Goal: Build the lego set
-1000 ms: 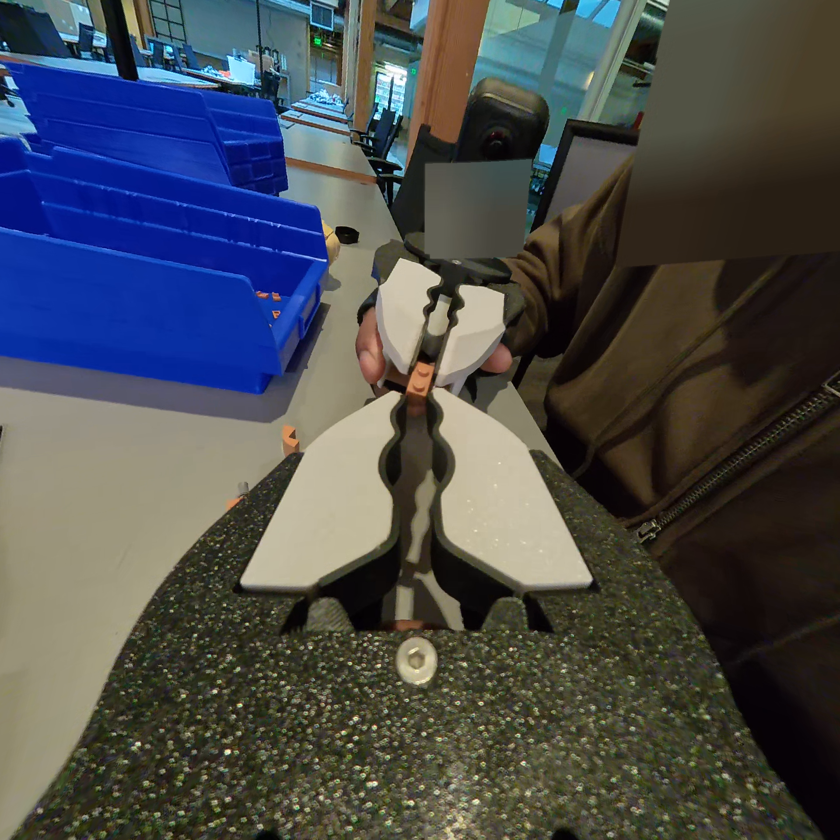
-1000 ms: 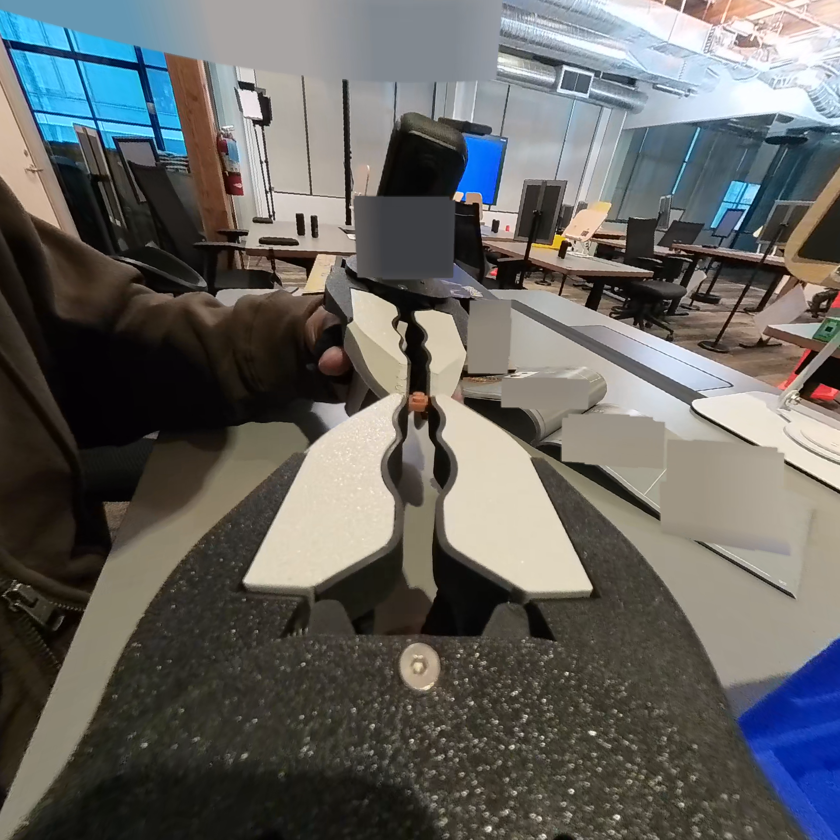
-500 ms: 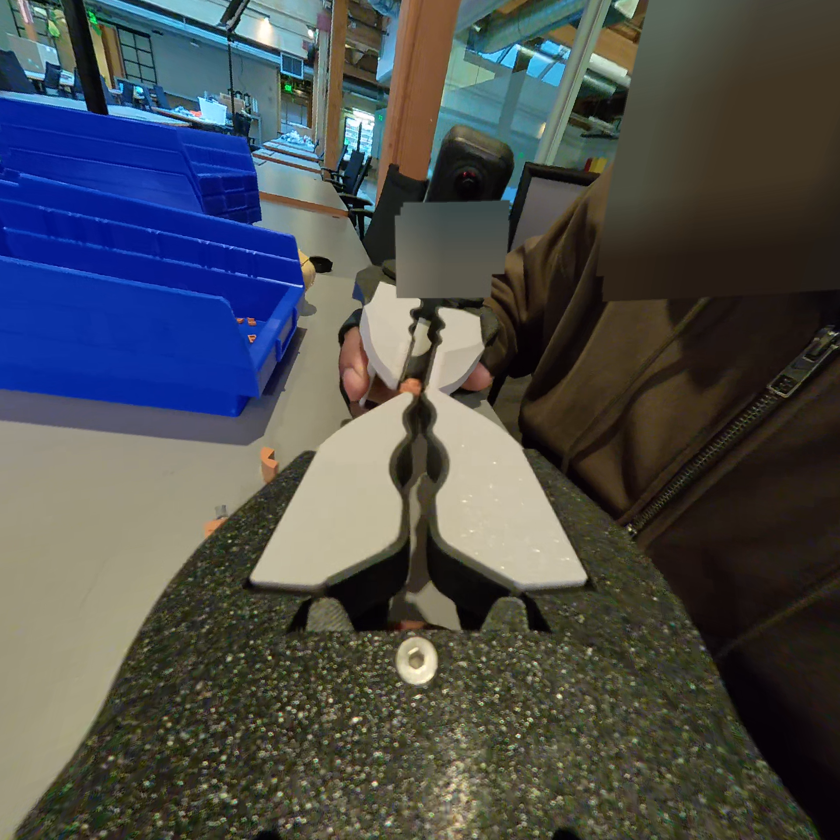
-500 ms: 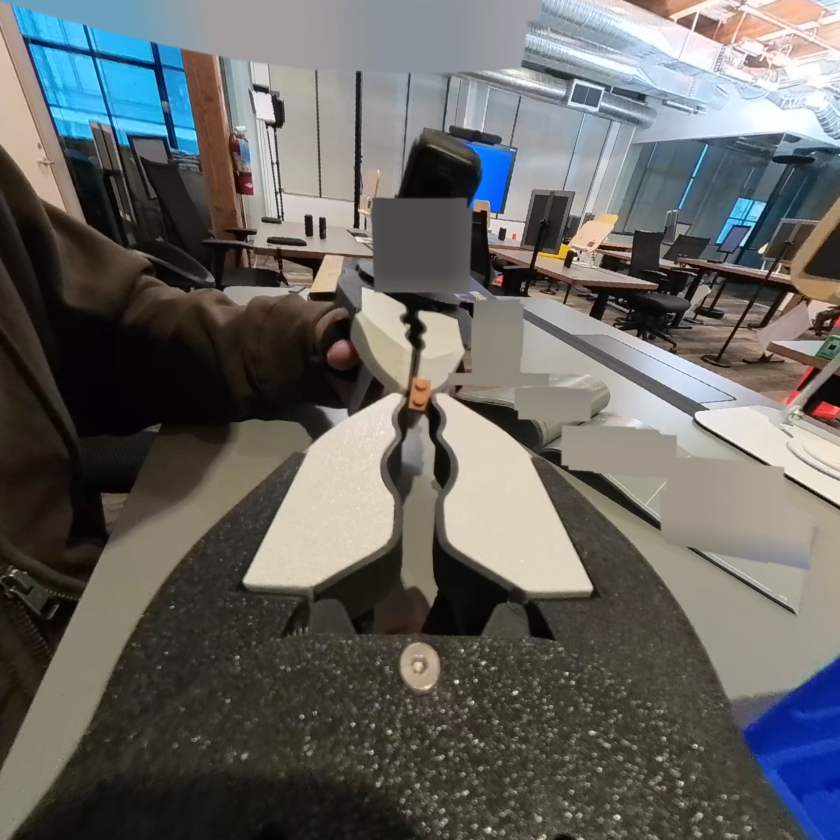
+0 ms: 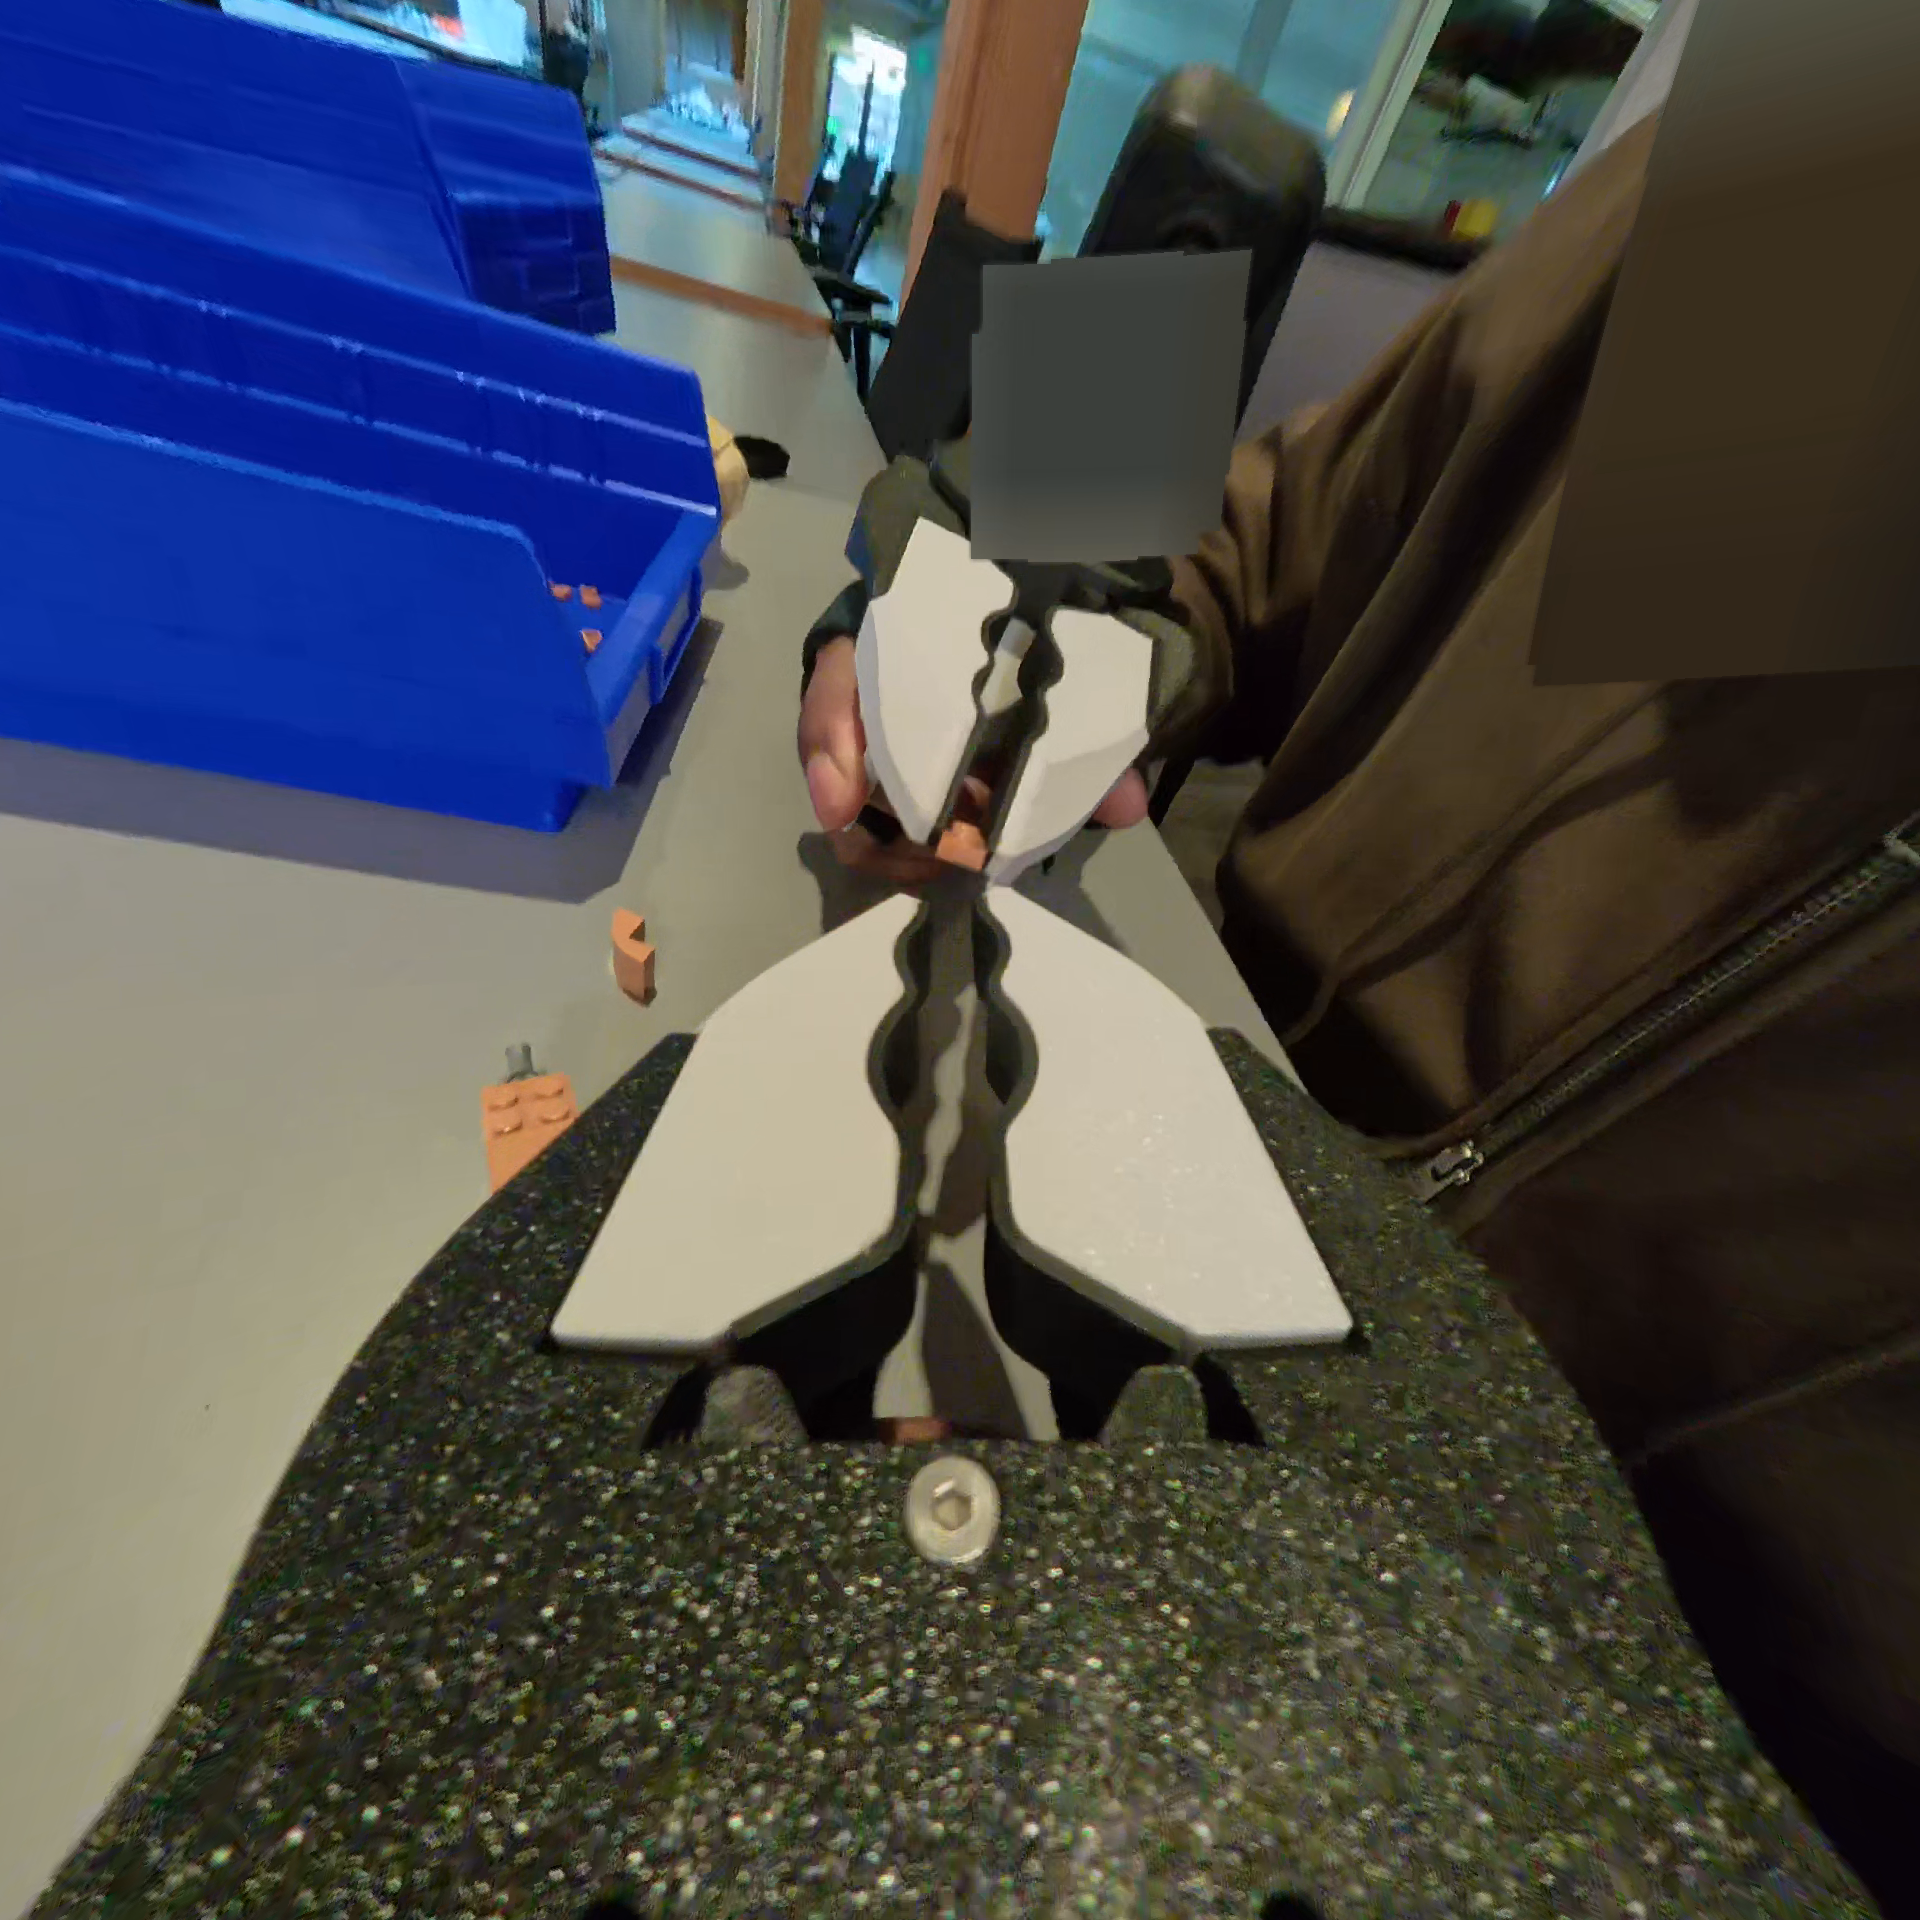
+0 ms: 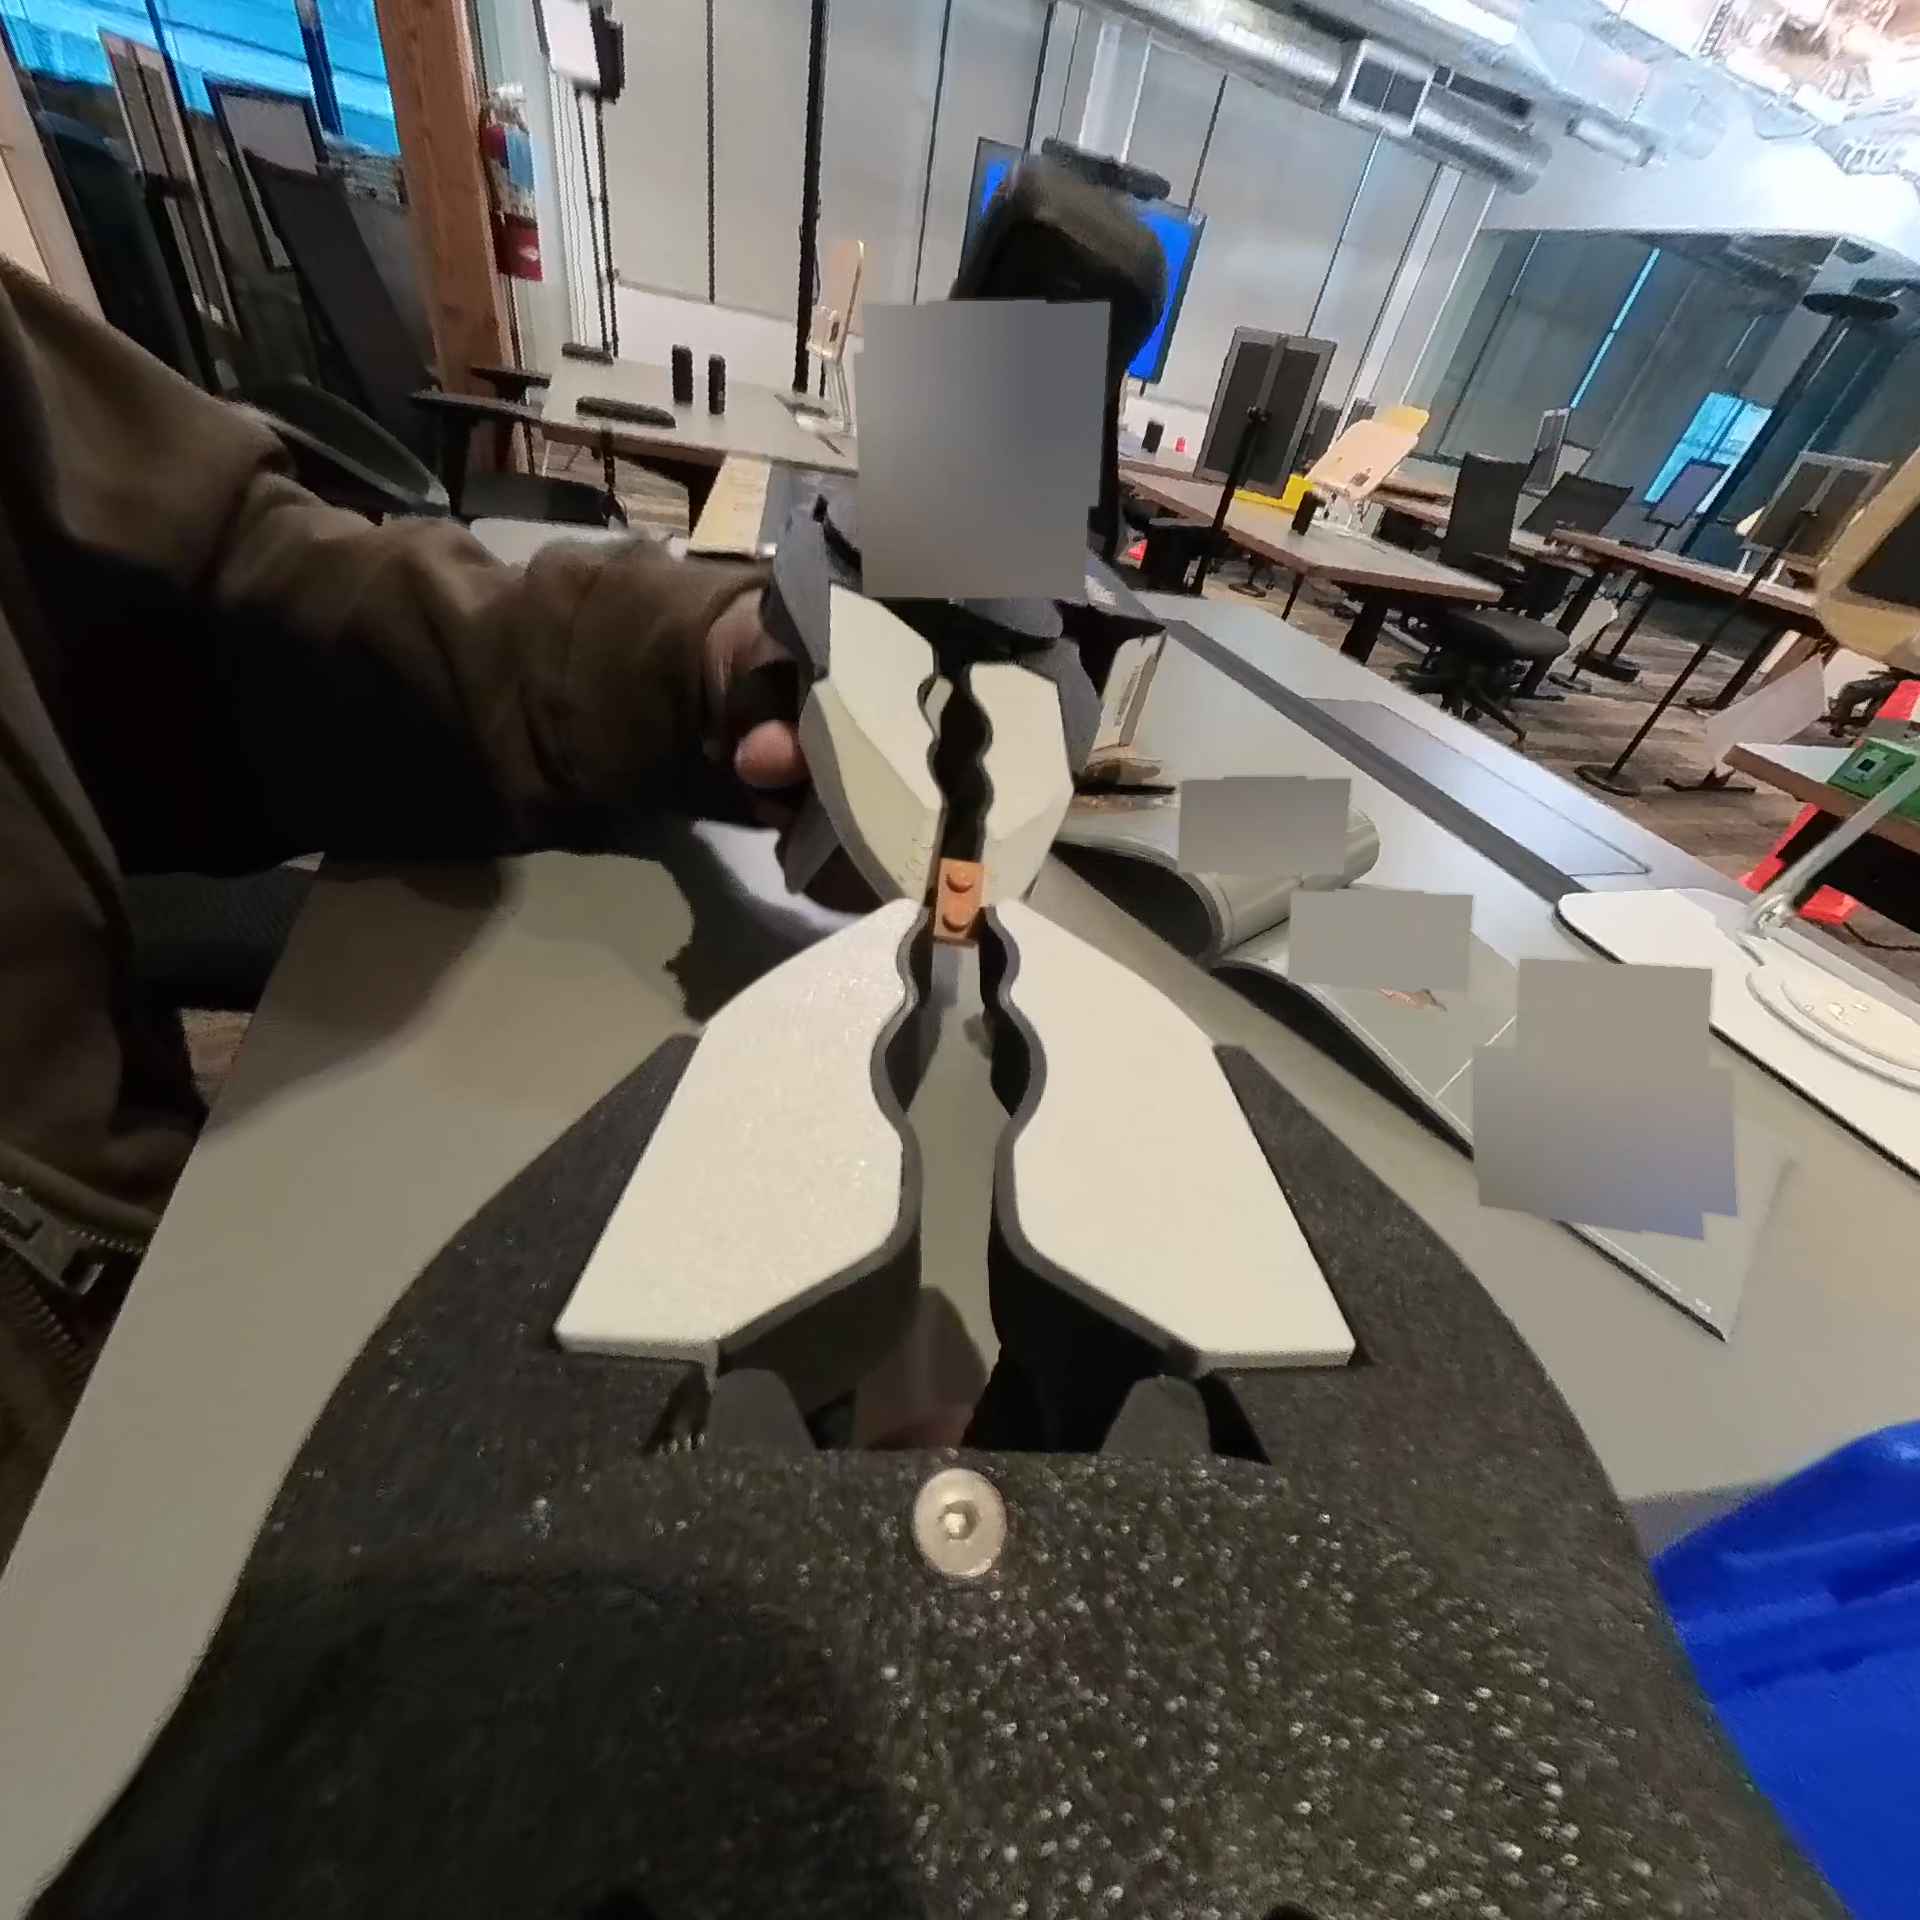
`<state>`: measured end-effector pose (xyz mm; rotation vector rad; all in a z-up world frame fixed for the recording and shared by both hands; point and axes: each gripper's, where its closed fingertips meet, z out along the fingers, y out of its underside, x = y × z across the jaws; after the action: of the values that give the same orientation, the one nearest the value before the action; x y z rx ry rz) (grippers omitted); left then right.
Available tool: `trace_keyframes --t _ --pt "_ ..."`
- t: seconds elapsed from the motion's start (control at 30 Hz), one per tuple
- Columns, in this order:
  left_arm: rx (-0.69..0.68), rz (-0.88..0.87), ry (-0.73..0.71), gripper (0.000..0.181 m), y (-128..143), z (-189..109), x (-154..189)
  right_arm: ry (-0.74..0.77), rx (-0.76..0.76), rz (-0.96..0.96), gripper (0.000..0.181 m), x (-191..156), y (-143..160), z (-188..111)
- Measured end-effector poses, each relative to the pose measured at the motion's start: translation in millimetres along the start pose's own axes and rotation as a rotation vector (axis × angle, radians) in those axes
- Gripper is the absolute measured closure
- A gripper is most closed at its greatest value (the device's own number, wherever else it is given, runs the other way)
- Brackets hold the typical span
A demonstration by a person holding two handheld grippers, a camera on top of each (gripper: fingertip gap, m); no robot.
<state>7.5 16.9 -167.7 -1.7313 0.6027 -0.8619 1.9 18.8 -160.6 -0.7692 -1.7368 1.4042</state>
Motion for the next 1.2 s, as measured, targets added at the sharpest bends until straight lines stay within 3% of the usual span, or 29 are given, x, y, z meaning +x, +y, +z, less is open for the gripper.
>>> trace_keyframes --t 0.2,0.37,0.63,0.73,0.9,1.2 --pt "-0.217 0.035 -0.101 0.170 22.5 -7.1 -7.2 -0.015 -0.426 -0.028 0.173 -8.8 66.7 -2.7" --pt "-0.184 0.035 -0.120 0.170 12.6 -16.4 -6.9 -0.032 -0.655 -0.036 0.173 -13.5 97.3 -10.9" --pt "-0.208 0.021 -0.142 0.170 18.1 -19.7 -11.9 -0.118 -0.678 -0.096 0.155 -11.9 95.2 -18.0" --pt "-0.204 0.028 -0.147 0.170 15.9 -20.4 -11.1 -0.176 -0.705 -0.152 0.159 -6.0 94.8 -24.0" --pt "-0.201 0.041 -0.160 0.170 12.8 -22.1 -10.1 -0.299 -0.807 -0.057 0.161 -17.4 105.1 -28.9" --pt "-0.173 0.061 -0.160 0.173 4.1 -25.2 -6.0 -0.291 -0.796 -0.016 0.163 -29.1 101.4 -11.9"
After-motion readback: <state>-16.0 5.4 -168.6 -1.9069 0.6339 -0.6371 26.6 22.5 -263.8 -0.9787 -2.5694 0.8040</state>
